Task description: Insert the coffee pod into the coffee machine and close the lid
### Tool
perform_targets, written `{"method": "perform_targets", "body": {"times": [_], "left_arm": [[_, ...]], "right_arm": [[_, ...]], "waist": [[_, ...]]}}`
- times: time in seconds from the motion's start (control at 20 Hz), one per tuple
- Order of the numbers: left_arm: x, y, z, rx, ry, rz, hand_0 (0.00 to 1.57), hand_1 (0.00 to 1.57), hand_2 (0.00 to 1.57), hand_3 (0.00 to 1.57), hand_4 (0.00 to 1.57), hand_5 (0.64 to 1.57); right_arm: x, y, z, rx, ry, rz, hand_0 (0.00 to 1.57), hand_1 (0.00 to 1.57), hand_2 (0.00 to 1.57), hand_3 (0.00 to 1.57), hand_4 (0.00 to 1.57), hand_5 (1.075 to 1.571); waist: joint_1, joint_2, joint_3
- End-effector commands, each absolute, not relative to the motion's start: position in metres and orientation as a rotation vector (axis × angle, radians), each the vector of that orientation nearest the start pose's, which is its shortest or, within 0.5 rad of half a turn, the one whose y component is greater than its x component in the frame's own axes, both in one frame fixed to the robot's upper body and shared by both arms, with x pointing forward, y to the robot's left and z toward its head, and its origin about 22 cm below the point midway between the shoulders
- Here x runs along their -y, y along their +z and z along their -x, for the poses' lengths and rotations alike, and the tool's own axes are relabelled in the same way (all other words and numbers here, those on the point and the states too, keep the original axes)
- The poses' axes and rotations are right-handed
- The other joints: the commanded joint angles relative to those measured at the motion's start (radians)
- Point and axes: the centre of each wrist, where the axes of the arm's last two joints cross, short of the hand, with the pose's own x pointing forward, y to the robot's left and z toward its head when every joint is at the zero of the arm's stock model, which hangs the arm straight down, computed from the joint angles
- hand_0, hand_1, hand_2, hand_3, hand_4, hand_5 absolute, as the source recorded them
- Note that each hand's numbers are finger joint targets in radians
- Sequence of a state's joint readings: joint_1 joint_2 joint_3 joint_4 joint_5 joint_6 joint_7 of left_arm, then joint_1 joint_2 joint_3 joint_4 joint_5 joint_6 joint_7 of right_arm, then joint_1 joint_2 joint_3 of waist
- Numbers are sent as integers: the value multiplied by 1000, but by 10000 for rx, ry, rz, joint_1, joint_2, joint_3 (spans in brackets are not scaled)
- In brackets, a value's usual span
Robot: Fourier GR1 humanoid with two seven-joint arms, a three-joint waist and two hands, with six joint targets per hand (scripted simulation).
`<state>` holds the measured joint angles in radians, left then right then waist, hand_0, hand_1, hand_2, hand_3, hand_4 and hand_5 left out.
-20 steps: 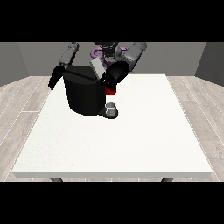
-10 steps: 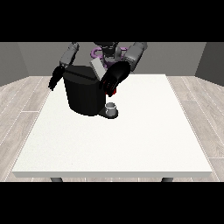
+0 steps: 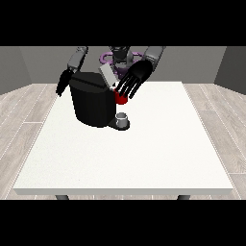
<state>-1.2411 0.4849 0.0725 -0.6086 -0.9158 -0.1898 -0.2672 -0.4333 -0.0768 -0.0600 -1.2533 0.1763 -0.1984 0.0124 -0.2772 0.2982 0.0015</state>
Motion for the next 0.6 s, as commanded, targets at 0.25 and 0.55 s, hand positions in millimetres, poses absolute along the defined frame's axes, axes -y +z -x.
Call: {"method": "perform_targets", "body": {"times": [0.25,0.55], "left_arm": [[-250,152,-452,15656,-12346,-6993,0,0,177,0,0,1571],[-228,70,-433,16908,-7216,-1364,0,0,0,0,418,1571]], "right_arm": [[239,-16,-305,15221,693,2847,0,0,0,0,0,1571],[259,-45,-281,14074,-207,3386,0,0,0,0,0,1571]], "waist": [[1118,-1868,-15],[2508,-3650,-37]]}}
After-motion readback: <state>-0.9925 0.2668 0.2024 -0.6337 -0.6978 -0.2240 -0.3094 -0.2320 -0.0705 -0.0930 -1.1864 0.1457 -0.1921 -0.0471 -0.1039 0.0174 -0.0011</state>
